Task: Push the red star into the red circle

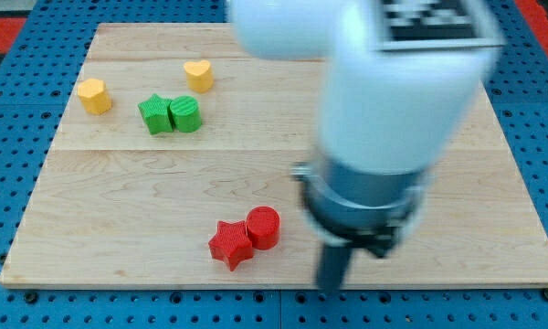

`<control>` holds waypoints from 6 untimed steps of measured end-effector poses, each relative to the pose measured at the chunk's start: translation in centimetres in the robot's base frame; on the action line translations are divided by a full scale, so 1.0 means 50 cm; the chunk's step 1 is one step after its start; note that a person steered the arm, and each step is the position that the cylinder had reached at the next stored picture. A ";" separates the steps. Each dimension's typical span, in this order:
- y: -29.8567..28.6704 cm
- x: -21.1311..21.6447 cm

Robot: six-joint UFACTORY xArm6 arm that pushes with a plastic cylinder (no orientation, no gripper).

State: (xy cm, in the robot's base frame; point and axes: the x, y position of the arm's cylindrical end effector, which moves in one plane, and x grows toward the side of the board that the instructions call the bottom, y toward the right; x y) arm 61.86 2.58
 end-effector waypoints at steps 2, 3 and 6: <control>-0.136 0.000; -0.180 -0.015; -0.275 -0.002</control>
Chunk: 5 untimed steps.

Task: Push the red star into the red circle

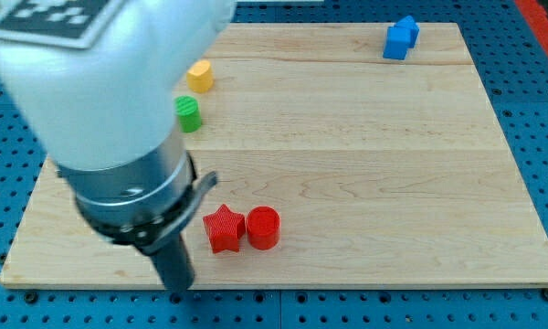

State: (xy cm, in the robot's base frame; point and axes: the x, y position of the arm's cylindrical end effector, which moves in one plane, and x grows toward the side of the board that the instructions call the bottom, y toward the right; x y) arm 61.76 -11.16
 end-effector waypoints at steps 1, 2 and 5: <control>-0.019 -0.062; 0.036 -0.067; 0.211 -0.093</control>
